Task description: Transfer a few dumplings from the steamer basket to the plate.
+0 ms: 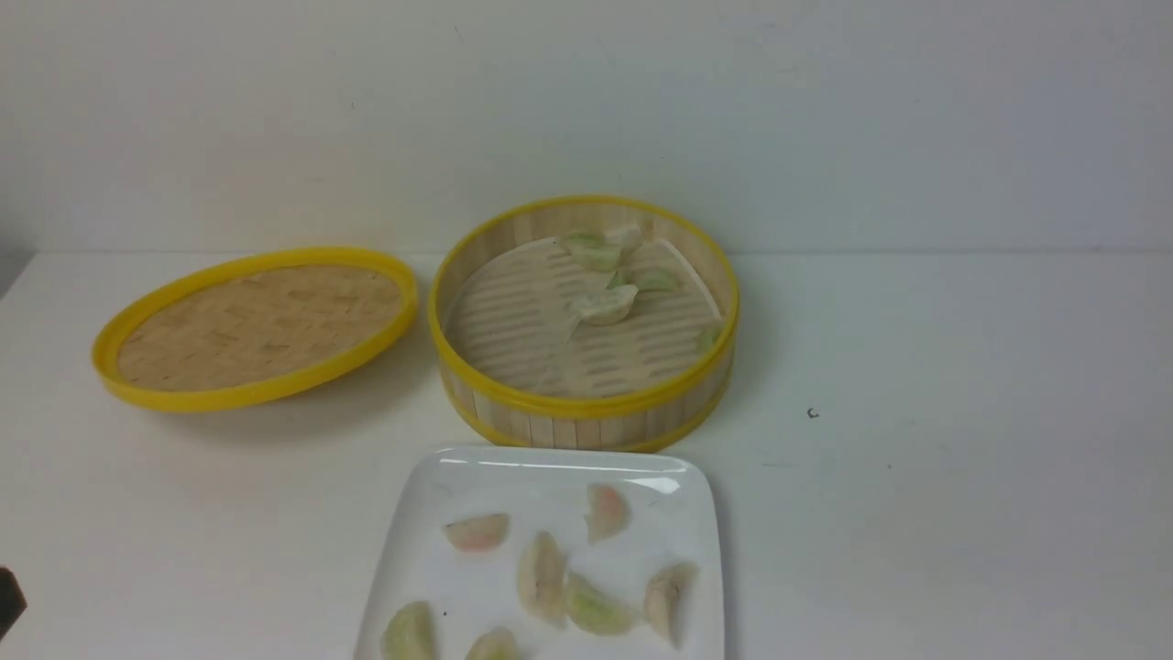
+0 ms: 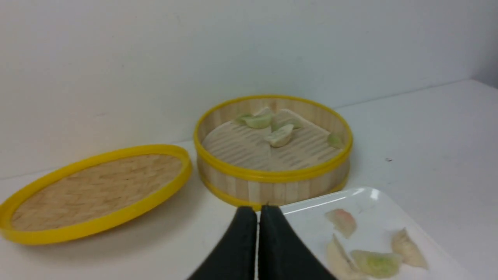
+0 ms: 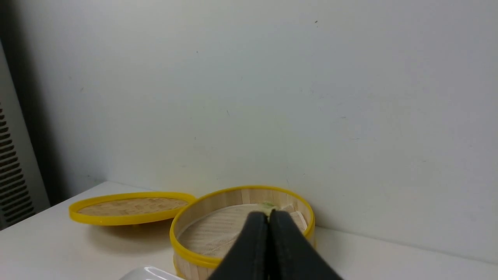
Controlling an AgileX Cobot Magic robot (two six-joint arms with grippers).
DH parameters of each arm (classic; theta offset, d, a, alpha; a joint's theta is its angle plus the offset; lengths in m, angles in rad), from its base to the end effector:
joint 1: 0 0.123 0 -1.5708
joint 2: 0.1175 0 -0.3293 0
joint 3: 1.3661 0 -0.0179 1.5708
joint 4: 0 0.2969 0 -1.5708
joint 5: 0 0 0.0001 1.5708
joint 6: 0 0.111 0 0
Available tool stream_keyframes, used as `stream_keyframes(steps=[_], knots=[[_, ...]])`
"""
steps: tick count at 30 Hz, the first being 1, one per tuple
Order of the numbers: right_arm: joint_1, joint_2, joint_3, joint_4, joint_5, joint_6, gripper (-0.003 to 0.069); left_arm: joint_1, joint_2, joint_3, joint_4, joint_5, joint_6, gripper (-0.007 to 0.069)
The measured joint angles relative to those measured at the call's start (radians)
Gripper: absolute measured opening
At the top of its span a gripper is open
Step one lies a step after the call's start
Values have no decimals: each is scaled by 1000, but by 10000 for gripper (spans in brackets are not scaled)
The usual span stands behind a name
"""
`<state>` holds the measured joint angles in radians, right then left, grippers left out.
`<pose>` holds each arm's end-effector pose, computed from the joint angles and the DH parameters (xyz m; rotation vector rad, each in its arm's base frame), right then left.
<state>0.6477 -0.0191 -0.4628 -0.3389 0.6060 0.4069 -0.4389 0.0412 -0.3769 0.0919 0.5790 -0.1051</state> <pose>0.0300 -0.0037 0.3293 -0.2658 1.5764 0.4529 0.0456 -0.0152 0.2961 0.3171 1.7049 -0.3013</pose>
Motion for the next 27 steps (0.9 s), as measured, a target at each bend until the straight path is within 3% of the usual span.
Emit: stream_keyframes(steps=[6,9,27], knots=[[0,0,0,0,0,0,-15,251,-53,270,-153,-166,225,-6],[0,0,0,0,0,0,-15,312,-53,360,-177,-202,265,-6],[0,0,0,0,0,0,-15,330,-53,403,-183,-197,276,-6]])
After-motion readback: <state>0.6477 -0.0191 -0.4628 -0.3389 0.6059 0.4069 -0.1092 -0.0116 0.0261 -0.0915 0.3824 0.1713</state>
